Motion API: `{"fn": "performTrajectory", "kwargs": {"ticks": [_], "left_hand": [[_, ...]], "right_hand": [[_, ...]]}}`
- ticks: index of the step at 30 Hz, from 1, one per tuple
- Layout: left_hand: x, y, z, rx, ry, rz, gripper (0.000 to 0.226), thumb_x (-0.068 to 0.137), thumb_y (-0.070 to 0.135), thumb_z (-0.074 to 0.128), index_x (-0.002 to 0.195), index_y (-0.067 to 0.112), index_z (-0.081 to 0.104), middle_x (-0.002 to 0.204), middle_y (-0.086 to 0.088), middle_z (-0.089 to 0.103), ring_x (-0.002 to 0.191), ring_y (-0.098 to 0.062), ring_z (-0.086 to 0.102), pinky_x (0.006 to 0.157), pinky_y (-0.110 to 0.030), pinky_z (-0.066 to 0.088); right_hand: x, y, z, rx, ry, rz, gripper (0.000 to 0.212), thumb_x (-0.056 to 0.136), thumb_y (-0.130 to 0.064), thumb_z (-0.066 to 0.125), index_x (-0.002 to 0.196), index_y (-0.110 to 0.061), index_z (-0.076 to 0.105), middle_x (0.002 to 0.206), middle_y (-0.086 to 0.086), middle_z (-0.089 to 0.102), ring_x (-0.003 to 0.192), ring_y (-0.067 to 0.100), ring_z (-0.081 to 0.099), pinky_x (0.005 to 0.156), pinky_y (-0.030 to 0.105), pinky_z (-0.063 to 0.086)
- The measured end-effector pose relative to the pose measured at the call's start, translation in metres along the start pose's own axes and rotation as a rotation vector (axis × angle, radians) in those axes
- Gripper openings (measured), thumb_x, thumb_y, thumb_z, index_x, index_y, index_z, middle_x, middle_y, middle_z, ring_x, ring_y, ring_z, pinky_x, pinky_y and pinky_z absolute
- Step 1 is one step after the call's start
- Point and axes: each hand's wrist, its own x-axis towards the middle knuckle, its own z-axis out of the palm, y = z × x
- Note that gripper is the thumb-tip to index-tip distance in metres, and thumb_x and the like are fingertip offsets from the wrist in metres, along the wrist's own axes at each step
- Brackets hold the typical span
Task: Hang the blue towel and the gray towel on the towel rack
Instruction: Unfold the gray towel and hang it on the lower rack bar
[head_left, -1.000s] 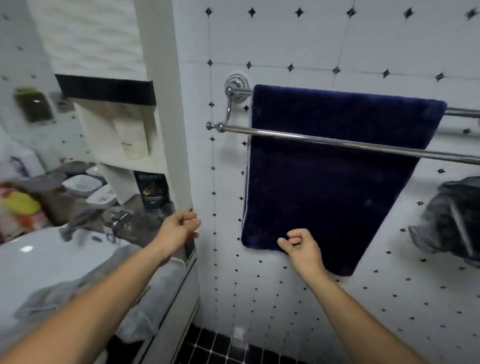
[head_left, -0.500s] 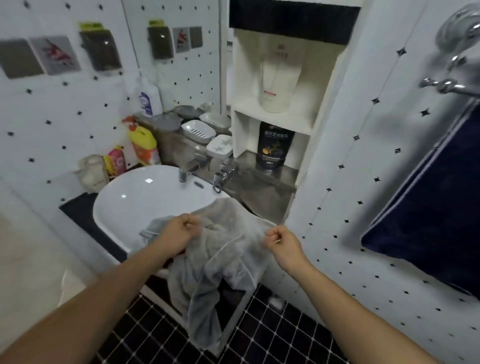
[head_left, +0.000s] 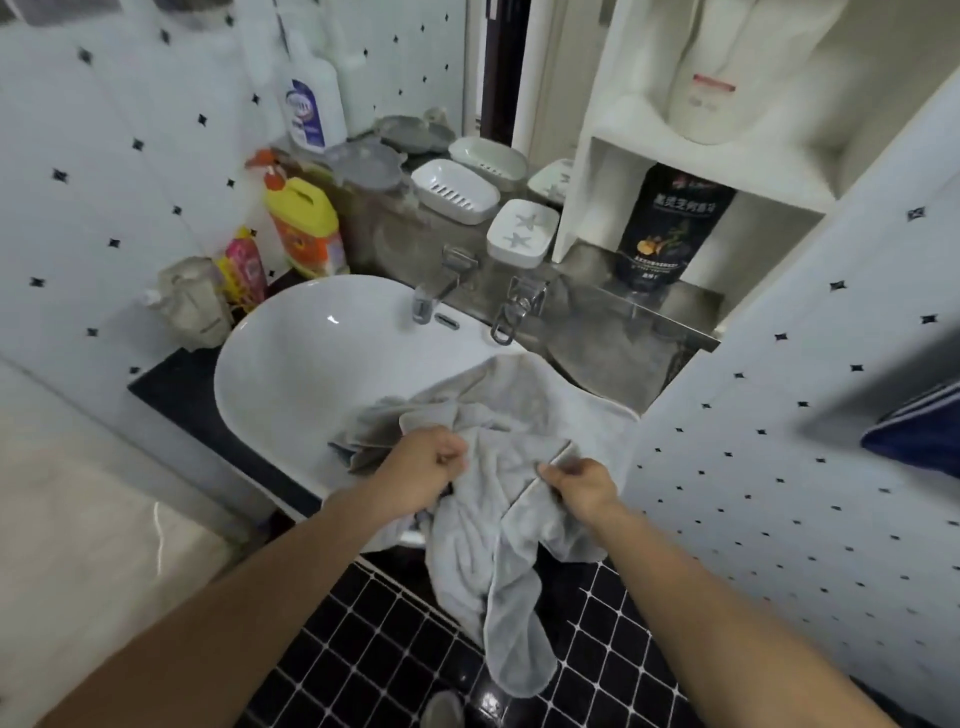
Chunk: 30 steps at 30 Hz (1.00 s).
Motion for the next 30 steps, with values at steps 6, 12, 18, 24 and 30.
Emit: {"fn": "performTrajectory", "kwargs": {"ticks": [6,12,18,24,30], "left_hand": [[0.017,0.0,0.017,-0.029,-0.086,-0.017,0.016,0.09,0.012,0.067,0.089,0.028,0.066,0.09,0.009,0.07,0.089,-0.007,0.066,0.086,-0.022,0.049],[0.028,0.023,0.072,0.041,-0.256,-0.064,0.053,0.081,0.028,0.077,0.13,0.017,0.058,0.119,-0.002,0.065,0.108,-0.015,0.062,0.1,-0.031,0.047],[0.033,0.058,0.116,0.021,-0.232,0.039,0.015,0.083,0.029,0.068,0.073,0.021,0.062,0.066,0.005,0.066,0.065,-0.012,0.058,0.062,-0.03,0.049],[0.03,0.134,0.075,-0.539,-0.1,0.132,0.026,0.097,0.004,0.055,0.076,0.017,0.063,0.068,0.009,0.062,0.064,-0.001,0.056,0.064,-0.018,0.045],[-0.014,0.246,0.054,-0.305,-0.345,0.439,0.012,0.096,0.005,0.057,0.099,0.002,0.068,0.093,-0.013,0.069,0.088,-0.016,0.063,0.087,-0.034,0.05]], "right_hand": [[0.008,0.0,0.0,0.123,0.001,0.054,0.019,0.087,-0.016,0.066,0.069,-0.017,0.07,0.076,0.007,0.071,0.077,0.024,0.065,0.075,0.031,0.053],[-0.016,0.011,-0.028,0.325,-0.029,0.13,0.021,0.094,-0.02,0.059,0.077,-0.012,0.068,0.074,0.007,0.068,0.065,0.022,0.061,0.054,0.029,0.047],[-0.046,-0.002,-0.049,0.49,-0.106,0.061,0.028,0.102,-0.015,0.047,0.081,-0.012,0.065,0.07,0.003,0.069,0.057,0.011,0.062,0.047,0.019,0.046],[-0.087,-0.008,-0.107,0.59,-0.032,-0.173,0.013,0.098,-0.006,0.053,0.1,-0.015,0.061,0.098,0.006,0.068,0.074,0.009,0.063,0.062,0.02,0.049],[-0.137,-0.035,-0.159,0.341,-0.035,-0.707,0.068,0.078,0.007,0.074,0.135,-0.022,0.052,0.129,-0.01,0.061,0.114,-0.003,0.058,0.089,0.017,0.048]]}}
